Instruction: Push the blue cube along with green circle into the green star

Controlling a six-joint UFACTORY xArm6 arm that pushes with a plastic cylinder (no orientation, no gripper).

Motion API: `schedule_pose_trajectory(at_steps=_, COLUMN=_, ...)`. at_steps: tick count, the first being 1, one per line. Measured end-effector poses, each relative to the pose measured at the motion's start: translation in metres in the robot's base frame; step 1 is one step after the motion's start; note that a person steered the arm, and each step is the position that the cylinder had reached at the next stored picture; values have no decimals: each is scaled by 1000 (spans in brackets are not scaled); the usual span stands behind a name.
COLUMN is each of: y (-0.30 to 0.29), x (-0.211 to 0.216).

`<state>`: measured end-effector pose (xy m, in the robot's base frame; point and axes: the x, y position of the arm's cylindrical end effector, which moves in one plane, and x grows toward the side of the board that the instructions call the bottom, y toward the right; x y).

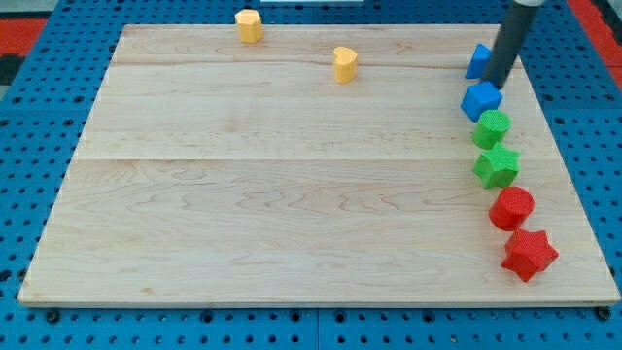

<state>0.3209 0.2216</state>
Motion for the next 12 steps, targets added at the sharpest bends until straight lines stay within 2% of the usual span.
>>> schedule_pose_trajectory(at_steps=2, y=-1, x=5)
schedule_pose_trajectory(at_steps=4, y=49, x=8)
schedule_pose_trajectory(at_steps=5, y=16, x=-9)
schedule_pose_trajectory(at_steps=6, y=-44, x=-3)
schedule_pose_trajectory(at_steps=7, y=-40, x=10)
schedule_pose_trajectory(at_steps=9, y=10, x=11)
schedule_pose_trajectory(at_steps=12, y=11, x=25)
